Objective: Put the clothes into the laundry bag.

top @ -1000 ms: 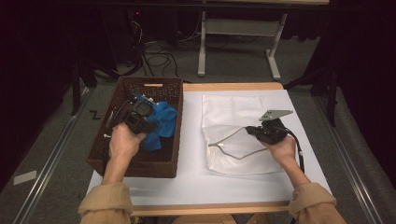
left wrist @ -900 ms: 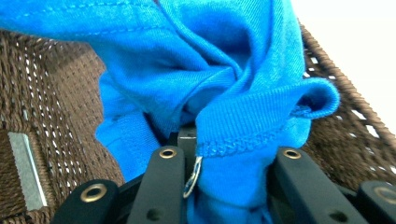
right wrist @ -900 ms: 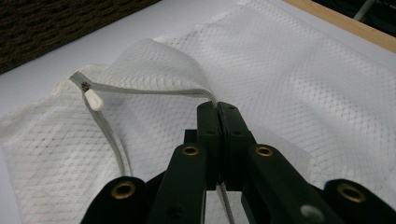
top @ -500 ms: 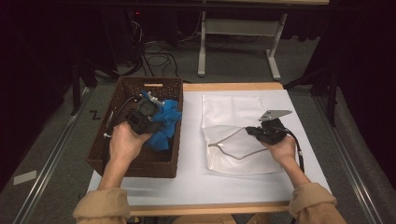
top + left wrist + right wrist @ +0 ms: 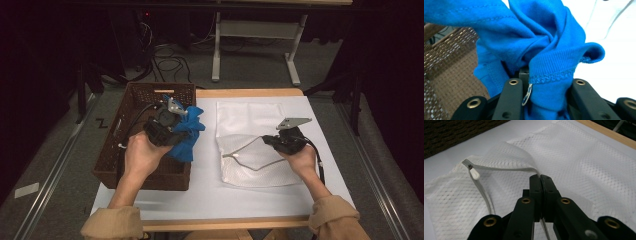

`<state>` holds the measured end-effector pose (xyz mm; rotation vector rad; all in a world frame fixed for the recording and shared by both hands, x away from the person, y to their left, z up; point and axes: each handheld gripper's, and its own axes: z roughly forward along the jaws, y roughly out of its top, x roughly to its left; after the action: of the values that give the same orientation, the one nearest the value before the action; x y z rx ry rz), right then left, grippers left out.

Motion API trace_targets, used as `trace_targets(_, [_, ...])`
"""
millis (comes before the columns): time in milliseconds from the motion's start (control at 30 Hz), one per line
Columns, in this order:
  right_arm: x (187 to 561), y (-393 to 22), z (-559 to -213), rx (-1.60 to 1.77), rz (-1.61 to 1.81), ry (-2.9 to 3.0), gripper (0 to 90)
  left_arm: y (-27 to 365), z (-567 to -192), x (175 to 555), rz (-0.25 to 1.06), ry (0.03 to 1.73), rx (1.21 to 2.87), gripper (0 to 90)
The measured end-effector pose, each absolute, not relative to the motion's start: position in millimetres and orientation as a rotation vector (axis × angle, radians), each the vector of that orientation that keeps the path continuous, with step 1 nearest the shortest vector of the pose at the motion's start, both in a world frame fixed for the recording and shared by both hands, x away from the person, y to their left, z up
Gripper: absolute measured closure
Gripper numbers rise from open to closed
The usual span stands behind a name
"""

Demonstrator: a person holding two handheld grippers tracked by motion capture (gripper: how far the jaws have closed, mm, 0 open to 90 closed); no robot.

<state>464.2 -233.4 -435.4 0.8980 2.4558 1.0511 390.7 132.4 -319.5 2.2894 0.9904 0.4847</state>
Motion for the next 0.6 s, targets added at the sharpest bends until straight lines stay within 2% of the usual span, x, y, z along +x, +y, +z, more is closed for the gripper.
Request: trace_targets(600, [464, -233, -435, 0.888, 1.060, 2.457, 89.2, 87, -322, 385, 0.374, 0.815, 2.298, 73.3])
